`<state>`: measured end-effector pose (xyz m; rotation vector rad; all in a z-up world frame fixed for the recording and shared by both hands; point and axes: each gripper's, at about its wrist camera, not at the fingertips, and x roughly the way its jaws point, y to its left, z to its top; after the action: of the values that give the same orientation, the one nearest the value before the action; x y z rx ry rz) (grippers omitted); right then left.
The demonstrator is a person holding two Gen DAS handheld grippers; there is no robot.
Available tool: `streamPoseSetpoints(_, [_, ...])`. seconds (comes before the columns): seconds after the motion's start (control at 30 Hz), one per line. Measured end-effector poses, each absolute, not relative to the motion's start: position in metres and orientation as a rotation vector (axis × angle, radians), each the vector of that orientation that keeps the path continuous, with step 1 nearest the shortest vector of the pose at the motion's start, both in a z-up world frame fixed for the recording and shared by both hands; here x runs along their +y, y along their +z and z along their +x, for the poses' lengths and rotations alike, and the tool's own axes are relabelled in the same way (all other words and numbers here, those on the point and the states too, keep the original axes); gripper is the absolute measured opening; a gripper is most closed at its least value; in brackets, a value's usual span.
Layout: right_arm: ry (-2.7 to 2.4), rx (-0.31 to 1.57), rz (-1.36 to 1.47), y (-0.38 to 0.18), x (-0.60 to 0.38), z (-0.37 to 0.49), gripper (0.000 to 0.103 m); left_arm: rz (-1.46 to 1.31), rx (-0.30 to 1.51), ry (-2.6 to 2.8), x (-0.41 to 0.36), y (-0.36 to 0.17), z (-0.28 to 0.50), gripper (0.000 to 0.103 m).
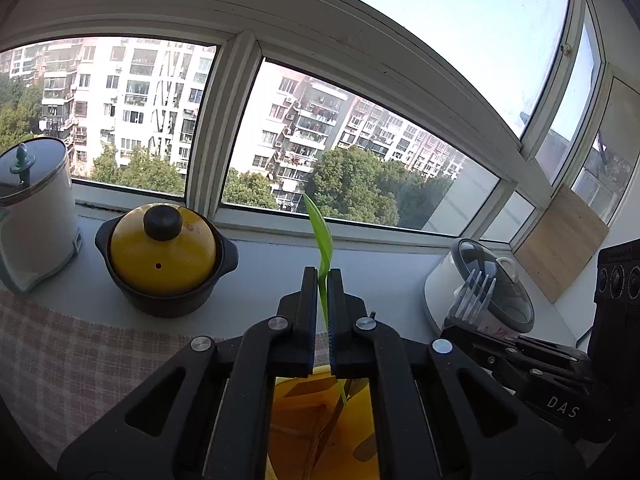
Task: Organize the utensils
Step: 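Lower the green spoon and fork into the container and open both tools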
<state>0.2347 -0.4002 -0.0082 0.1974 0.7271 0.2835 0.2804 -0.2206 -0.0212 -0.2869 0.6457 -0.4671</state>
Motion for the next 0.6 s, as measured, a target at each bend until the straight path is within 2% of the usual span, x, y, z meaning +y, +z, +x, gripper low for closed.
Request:
streamPoseSetpoints(0.1, [0.290, 0.736, 0.202, -0.011, -0.399, 0.234, 0.000, -0.267, 0.660, -0.472, -0.223, -0.023, 0.278, 0.003])
streamPoseSetpoints(0.17, [0.293, 0.736, 0.201, -0.012, -0.399, 0.232, 0.003, -0.261, 0.670, -0.476, -0.224, -0.023, 0.276, 0.018])
streamPoseSetpoints(0.2, [0.298, 0.734, 0.199, -0.011, -0.398, 0.231, 0.008, -0.262, 0.671, -0.481, -0.224, -0.023, 0.274, 0.031])
streamPoseSetpoints(0.23, [0.298, 0.738, 0.195, -0.011, -0.397, 0.230, 0.010, -0.261, 0.672, -0.480, -0.224, -0.023, 0.272, 0.039])
streamPoseSetpoints(0.3, [0.292, 0.727, 0.191, -0.010, -0.397, 0.227, 0.021, -0.259, 0.676, -0.478, -0.224, -0.022, 0.269, 0.040])
streamPoseSetpoints(0.33, [0.289, 0.722, 0.188, -0.009, -0.397, 0.225, 0.023, -0.259, 0.679, -0.481, -0.224, -0.022, 0.268, 0.040])
streamPoseSetpoints(0.6, [0.281, 0.716, 0.173, -0.006, -0.397, 0.212, 0.028, -0.265, 0.668, -0.464, -0.215, -0.016, 0.256, 0.040])
